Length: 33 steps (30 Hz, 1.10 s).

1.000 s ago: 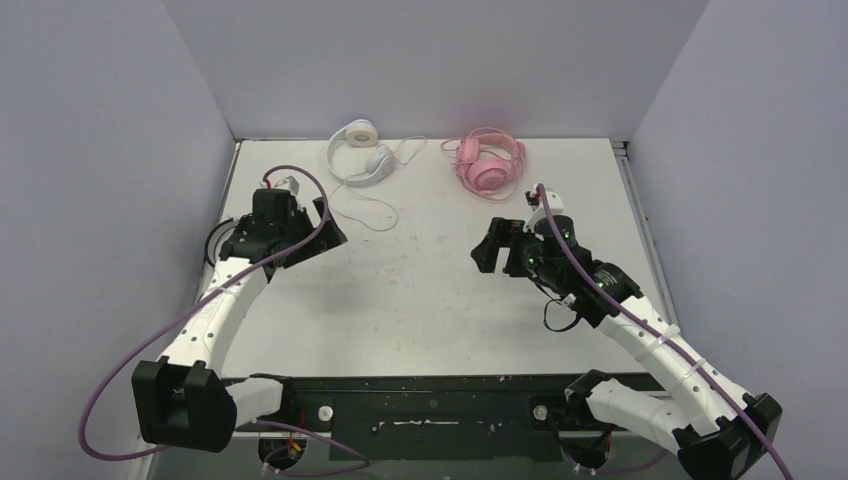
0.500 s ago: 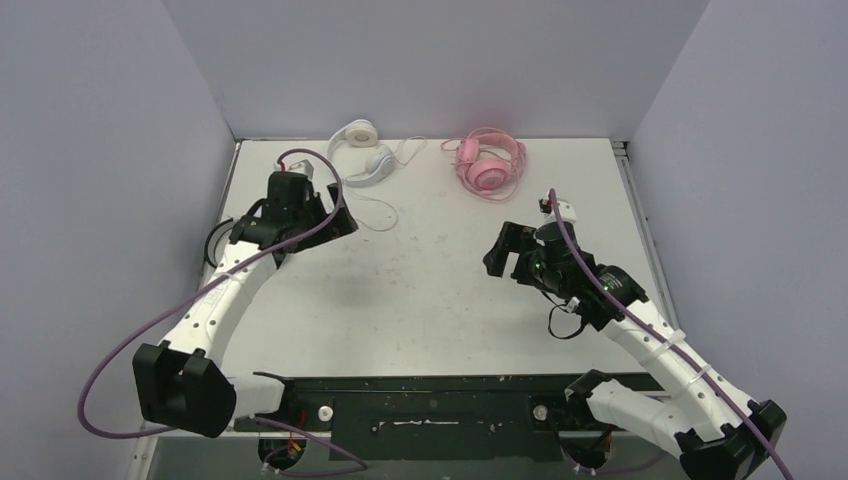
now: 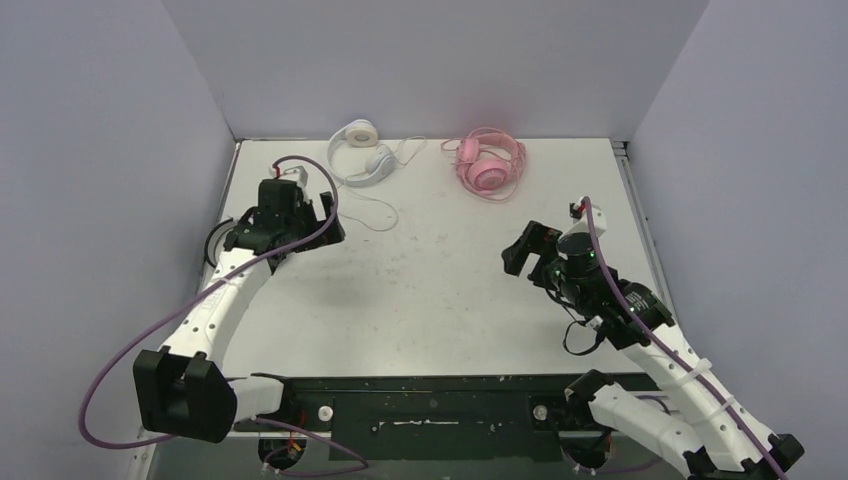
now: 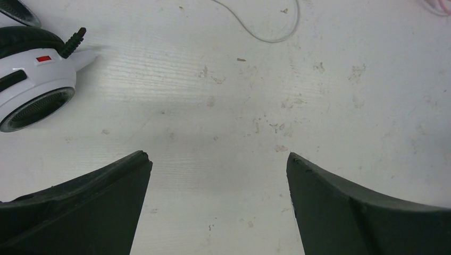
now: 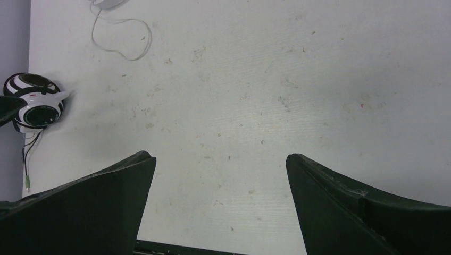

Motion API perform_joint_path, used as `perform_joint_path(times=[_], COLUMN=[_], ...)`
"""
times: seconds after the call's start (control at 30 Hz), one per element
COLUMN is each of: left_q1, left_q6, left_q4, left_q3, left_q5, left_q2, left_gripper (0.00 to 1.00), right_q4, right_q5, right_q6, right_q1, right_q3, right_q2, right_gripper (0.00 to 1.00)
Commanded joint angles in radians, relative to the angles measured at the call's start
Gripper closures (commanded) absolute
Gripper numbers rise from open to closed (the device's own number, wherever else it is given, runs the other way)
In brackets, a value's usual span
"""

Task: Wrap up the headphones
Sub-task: Pick up the headphones from the center of the board.

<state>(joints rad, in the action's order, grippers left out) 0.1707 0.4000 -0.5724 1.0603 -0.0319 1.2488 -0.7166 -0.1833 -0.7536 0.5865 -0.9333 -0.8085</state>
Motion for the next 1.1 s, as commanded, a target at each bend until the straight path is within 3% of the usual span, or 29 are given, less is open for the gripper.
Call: perform_joint_path(times=[0.0, 0.37, 0.6, 0.67, 0.87, 1.07], left_q1=[0.022, 0.021, 0.022, 0.021, 0.003, -0.009], left_q6=[-0.051, -0.035, 0.017, 0.076, 0.238, 0.278], left_q4=[0.007, -0.083, 0.022, 0.071, 0.191, 0.058], left_q3=[-0.010, 0.121, 0.225, 0.240, 0.399, 0.811], left_q5=[0.090, 0.055, -0.046, 0.010, 0.148, 0.255], left_q2=[-0.043, 0.003, 0.147, 0.197, 0.442, 0.840], left_gripper=[0.03, 0.03, 0.03, 0.03, 0.03, 0.07], right_q4=[0.093, 0.268, 0.472, 0.512, 0.536, 0.607], right_q5=[-0.027, 0.036, 0.045, 0.056, 0.019, 0.036], right_q6=[-0.013, 0.003, 0.137, 0.180, 0.235, 0.253], right_q1=[-0.001, -0.001, -0.002, -0.007, -0.011, -0.009], right_q3=[-0.002, -0.060, -0.020, -0.055, -0.186, -0.185], right_q2=[-0.026, -0.215, -0.318, -0.385, -0.533, -0.553], right_gripper=[0.00, 0.00, 0.00, 0.00, 0.01, 0.01])
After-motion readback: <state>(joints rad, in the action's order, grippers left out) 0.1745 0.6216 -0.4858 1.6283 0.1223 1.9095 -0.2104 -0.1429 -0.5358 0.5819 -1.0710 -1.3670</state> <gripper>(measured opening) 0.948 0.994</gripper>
